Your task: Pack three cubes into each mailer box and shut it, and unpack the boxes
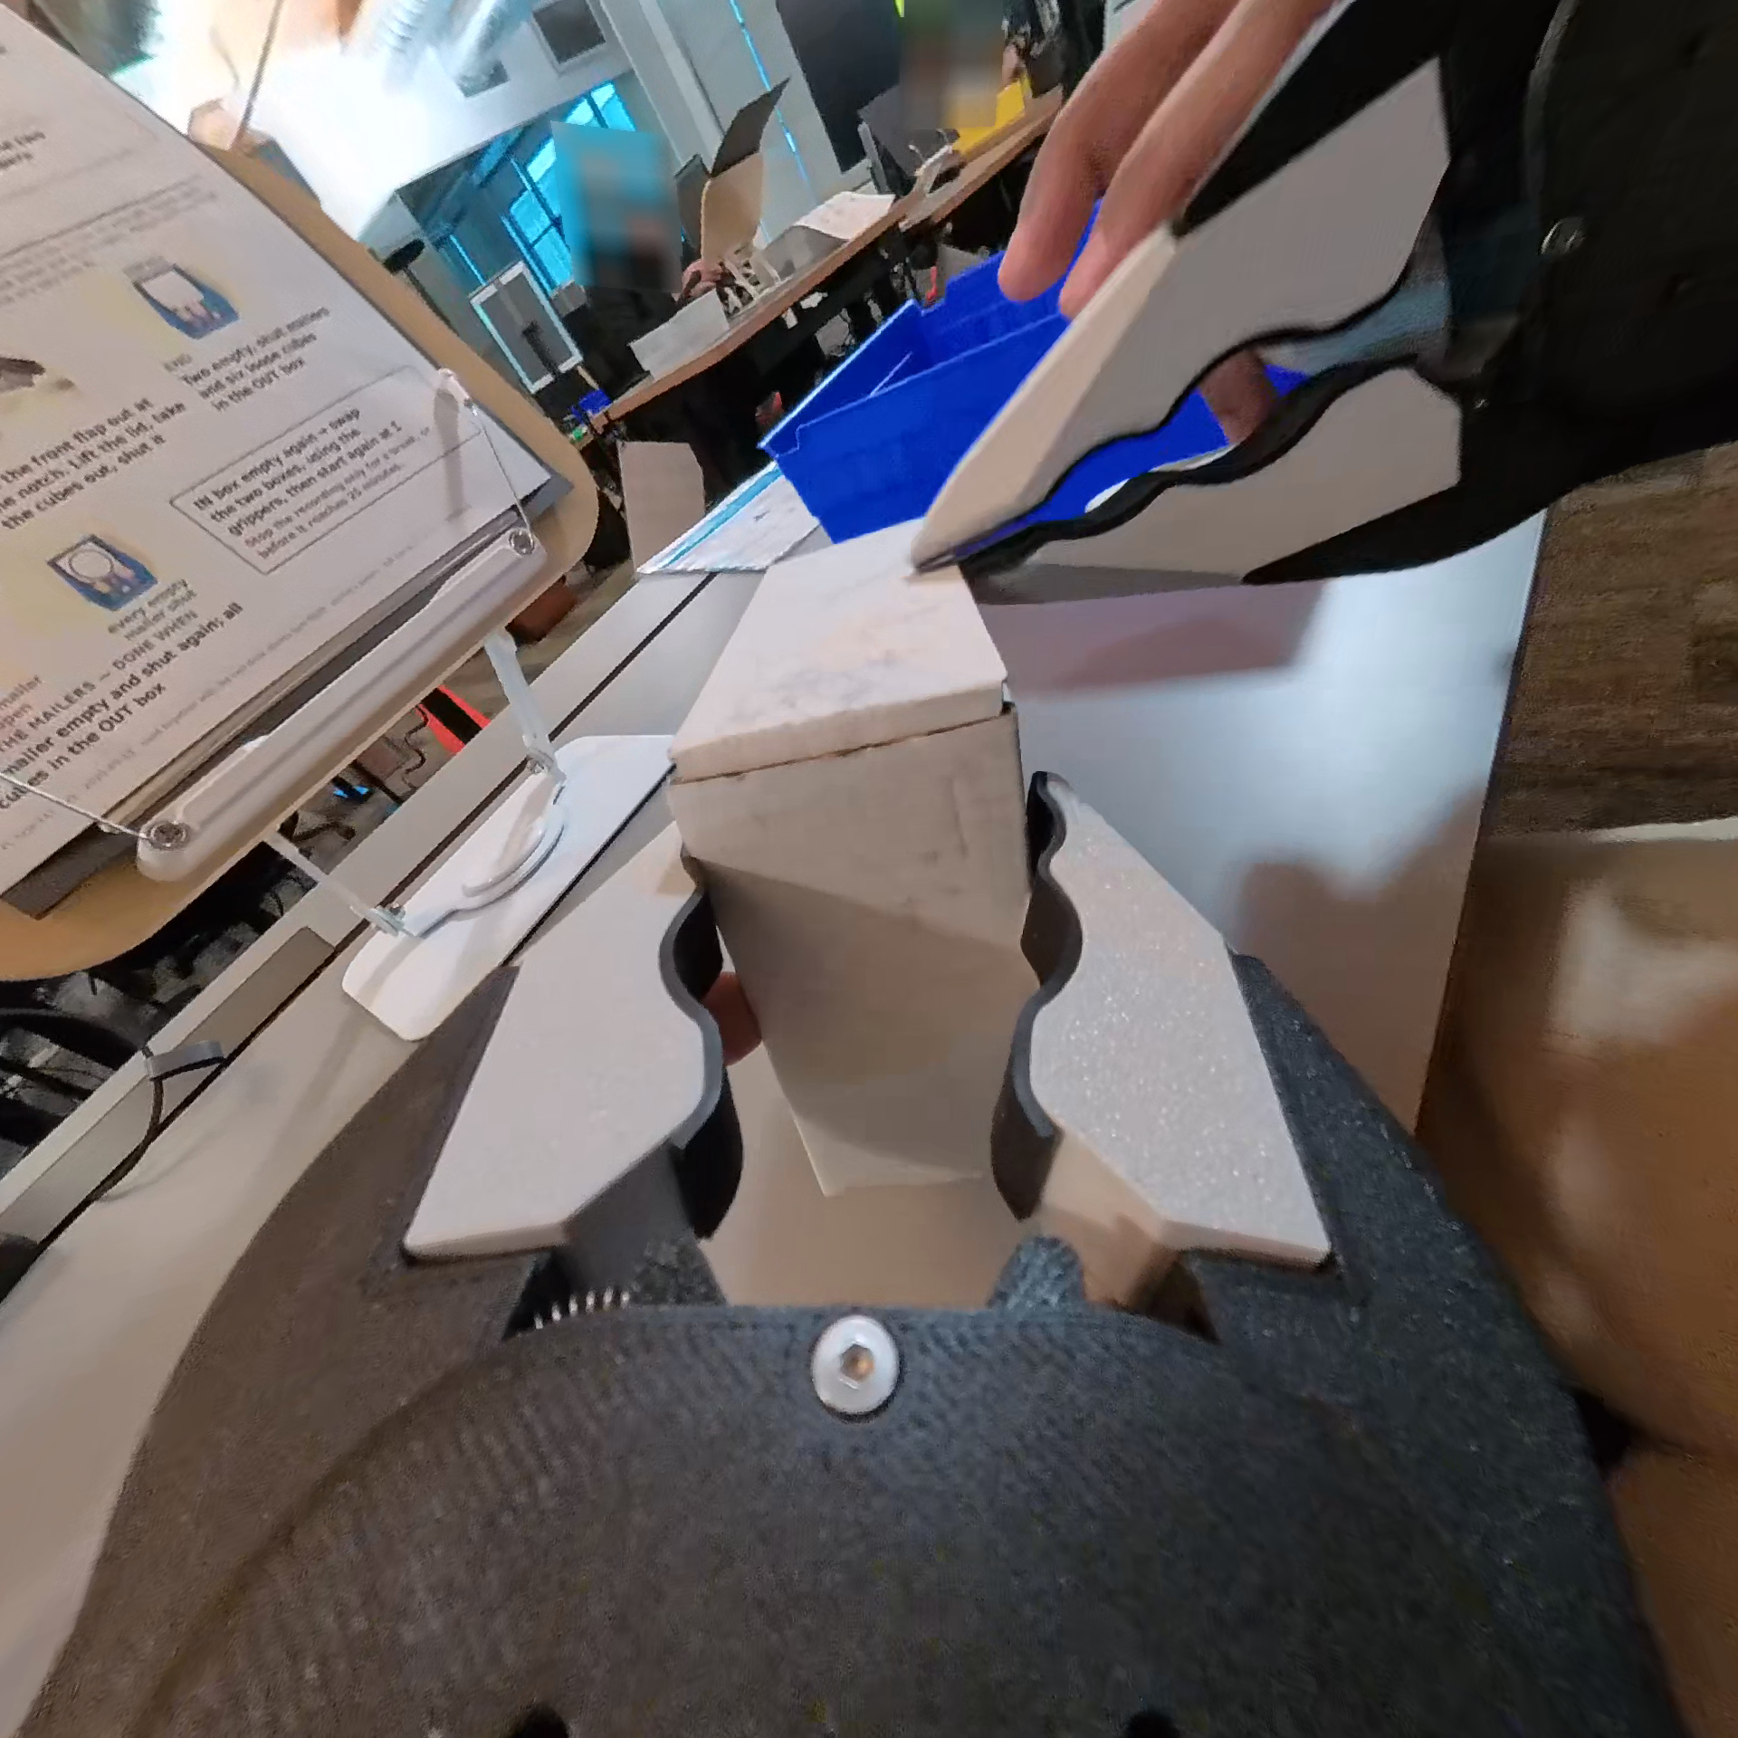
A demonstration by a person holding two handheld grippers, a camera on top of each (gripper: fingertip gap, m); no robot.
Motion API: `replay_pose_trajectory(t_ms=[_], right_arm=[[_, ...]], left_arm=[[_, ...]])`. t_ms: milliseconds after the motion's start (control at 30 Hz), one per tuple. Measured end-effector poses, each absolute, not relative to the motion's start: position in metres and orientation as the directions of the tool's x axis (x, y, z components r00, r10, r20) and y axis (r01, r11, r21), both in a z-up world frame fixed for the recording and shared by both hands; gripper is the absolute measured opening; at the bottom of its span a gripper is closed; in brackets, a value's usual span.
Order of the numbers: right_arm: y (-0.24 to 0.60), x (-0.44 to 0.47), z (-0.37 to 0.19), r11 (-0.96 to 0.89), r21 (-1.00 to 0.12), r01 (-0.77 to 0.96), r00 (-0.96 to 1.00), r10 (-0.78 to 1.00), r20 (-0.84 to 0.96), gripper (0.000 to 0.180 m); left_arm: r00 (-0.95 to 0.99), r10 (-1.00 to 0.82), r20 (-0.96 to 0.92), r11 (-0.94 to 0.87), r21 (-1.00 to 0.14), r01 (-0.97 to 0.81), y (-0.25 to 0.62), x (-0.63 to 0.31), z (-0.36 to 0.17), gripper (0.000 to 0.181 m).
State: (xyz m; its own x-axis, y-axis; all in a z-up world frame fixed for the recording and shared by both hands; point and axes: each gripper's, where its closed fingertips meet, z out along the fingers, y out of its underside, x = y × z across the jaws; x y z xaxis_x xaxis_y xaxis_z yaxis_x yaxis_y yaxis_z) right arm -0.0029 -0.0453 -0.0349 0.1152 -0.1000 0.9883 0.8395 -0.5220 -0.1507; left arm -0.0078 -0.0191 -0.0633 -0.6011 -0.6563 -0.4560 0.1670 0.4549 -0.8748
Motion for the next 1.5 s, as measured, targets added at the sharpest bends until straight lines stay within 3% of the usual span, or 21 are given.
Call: replay_pose_trajectory(t_ms=[33,167,333,500,600,733,867,967,1067,1167,1267,1400,1500], right_arm=[[-0.046,-0.002,-0.035,-0.531,-0.143,0.835,0.107,-0.097,0.989,0.0],[-0.047,0.0,-0.035,-0.528,-0.193,0.827,0.152,-0.12,0.981,0.003],[-0.046,-0.002,-0.019,-0.457,-0.468,0.756,0.403,-0.237,0.884,0.001],[-0.051,-0.003,0.002,-0.366,-0.585,0.724,0.469,-0.361,0.806,0.001],[-0.06,0.005,0.015,-0.29,-0.718,0.632,0.577,-0.442,0.687,0.004],[-0.062,0.003,0.012,-0.351,-0.626,0.696,0.488,-0.407,0.772,0.003],[-0.055,0.003,0.001,-0.376,-0.635,0.675,0.516,-0.376,0.77,0.002],[-0.057,0.008,-0.002,-0.433,-0.58,0.69,0.449,-0.373,0.812,0.002],[-0.054,0.008,-0.009,-0.447,-0.572,0.688,0.456,-0.346,0.82,0.002],[-0.055,0.007,-0.009,-0.443,-0.572,0.69,0.46,-0.342,0.819,0.002],[-0.055,0.004,-0.01,-0.43,-0.565,0.705,0.458,-0.332,0.825,0.002],[-0.053,-0.001,-0.012,-0.394,-0.555,0.733,0.453,-0.326,0.829,0.002],[-0.051,-0.003,-0.013,-0.379,-0.545,0.748,0.445,-0.324,0.835,0.002]], left_arm=[[-0.597,-0.655,-0.463,0.462,-0.871,0.17,-0.02,-0.008,-0.063,0.062],[-0.58,-0.646,-0.496,0.491,-0.852,0.182,-0.02,-0.007,-0.063,0.062],[-0.619,-0.672,-0.406,0.387,-0.906,0.175,-0.022,-0.01,-0.052,0.062],[-0.646,-0.667,-0.371,0.339,-0.923,0.181,-0.029,-0.013,-0.046,0.062],[-0.664,-0.592,-0.456,0.433,-0.875,0.216,-0.044,-0.022,-0.064,0.062],[-0.632,-0.609,-0.48,0.453,-0.864,0.22,-0.037,-0.014,-0.062,0.061],[-0.58,-0.635,-0.51,0.517,-0.838,0.171,-0.021,-0.002,-0.079,0.063],[-0.59,-0.703,-0.397,0.421,-0.901,0.105,-0.01,0.005,-0.078,0.079],[-0.634,-0.723,-0.275,0.259,-0.958,0.119,-0.007,-0.003,-0.056,0.084],[-0.659,-0.731,-0.178,0.101,-0.983,0.153,-0.006,-0.011,-0.03,0.073],[-0.643,-0.731,-0.231,0.147,-0.972,0.183,-0.008,-0.012,-0.033,0.063],[-0.625,-0.725,-0.291,0.199,-0.956,0.215,-0.015,-0.014,-0.035,0.032],[-0.608,-0.734,-0.303,0.209,-0.952,0.223,-0.013,-0.013,-0.035,0.03]])
